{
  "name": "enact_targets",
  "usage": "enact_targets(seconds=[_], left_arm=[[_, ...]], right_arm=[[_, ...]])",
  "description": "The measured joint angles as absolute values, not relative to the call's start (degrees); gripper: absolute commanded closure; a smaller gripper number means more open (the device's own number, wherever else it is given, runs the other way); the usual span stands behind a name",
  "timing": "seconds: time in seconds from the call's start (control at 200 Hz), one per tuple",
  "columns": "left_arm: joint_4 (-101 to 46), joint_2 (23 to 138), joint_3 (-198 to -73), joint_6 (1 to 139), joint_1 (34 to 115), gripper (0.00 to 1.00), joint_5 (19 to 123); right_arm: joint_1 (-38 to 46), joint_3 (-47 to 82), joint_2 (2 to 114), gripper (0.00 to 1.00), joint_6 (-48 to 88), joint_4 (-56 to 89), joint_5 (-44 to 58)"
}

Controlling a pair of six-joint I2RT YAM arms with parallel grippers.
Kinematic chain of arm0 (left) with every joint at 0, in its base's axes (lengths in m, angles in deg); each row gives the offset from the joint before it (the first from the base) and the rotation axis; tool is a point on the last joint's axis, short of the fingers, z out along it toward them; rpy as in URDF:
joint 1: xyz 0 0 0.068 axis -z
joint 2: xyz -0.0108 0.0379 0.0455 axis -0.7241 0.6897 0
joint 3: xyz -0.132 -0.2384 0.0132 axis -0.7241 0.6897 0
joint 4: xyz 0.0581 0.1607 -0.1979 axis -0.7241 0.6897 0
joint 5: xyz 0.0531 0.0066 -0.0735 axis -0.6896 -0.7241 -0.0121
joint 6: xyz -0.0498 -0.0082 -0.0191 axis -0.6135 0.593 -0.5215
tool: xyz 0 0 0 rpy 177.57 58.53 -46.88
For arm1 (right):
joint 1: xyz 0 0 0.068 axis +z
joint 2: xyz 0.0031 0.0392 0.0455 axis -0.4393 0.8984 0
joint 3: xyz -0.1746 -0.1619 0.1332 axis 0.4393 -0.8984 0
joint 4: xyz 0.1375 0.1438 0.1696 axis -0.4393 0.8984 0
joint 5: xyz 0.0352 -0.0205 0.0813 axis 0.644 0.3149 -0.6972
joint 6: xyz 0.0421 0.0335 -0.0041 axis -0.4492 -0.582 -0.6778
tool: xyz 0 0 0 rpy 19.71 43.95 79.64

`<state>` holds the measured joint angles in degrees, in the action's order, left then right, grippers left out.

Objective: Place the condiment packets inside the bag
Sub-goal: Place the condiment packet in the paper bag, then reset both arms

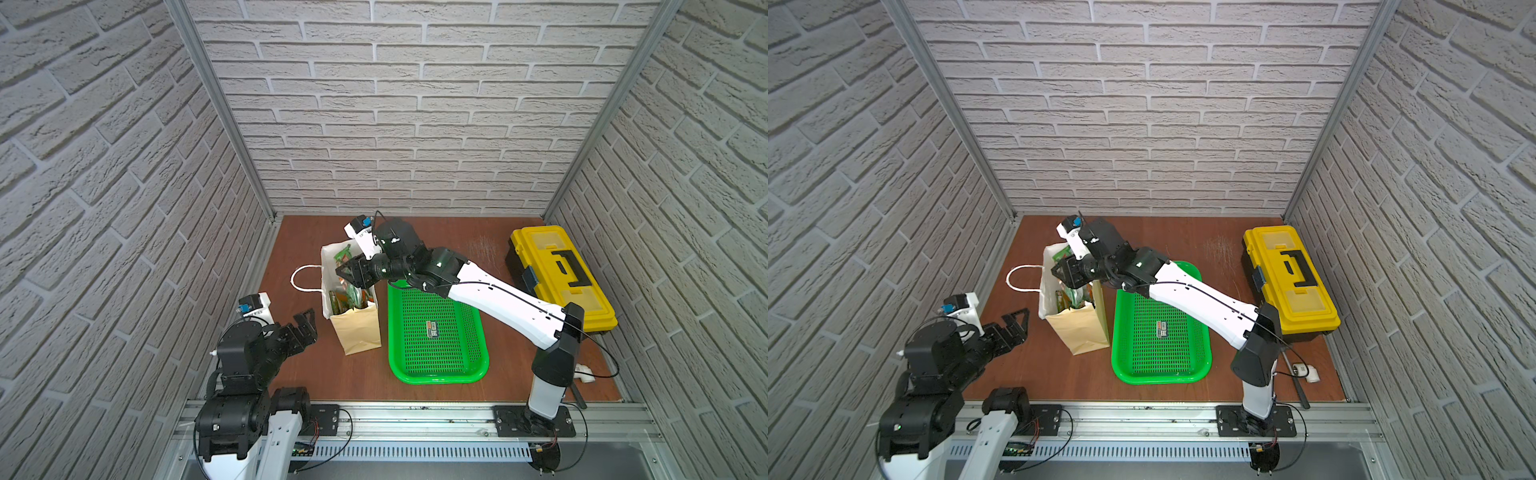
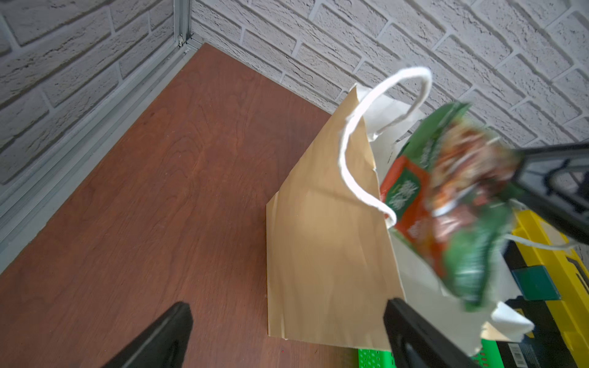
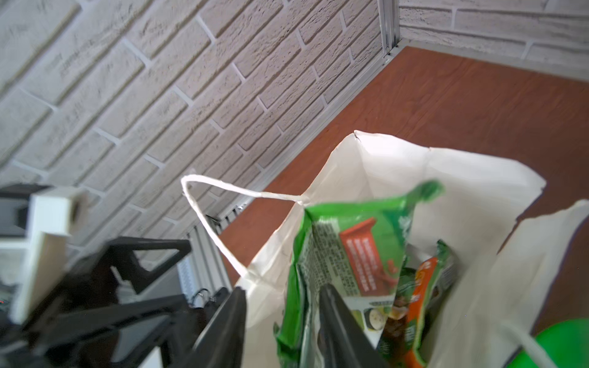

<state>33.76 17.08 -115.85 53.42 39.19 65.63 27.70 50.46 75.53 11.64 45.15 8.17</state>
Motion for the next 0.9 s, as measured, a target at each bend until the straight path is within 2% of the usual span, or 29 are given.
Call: enact_targets(seconds=[0.205,0.325,0.47,0.735,0.9], left_arm=[[35.99,15.52,-125.46,52.96,39.24,0.02,60.80],[37.10,15.55,-130.27,53.39,39.24,0.02,57.61],[39.68,16.31,-135.61,55.14,39.48,0.02,52.67],[37.87,27.33,-139.15,56.17,41.34,0.02,48.19],[34.13,37.82,-138.97,55.97,41.10,0.02,45.28]], right_arm=[[27.74,51.07,74.92,0.34,11.72,45.19,7.97],[27.74,50.44,72.47,0.20,12.36,45.37,8.30],[27.77,44.67,63.20,0.00,13.82,45.04,10.53],[26.28,33.47,43.58,0.00,18.41,44.56,21.32],[18.72,24.40,35.60,0.00,20.34,45.67,28.41]])
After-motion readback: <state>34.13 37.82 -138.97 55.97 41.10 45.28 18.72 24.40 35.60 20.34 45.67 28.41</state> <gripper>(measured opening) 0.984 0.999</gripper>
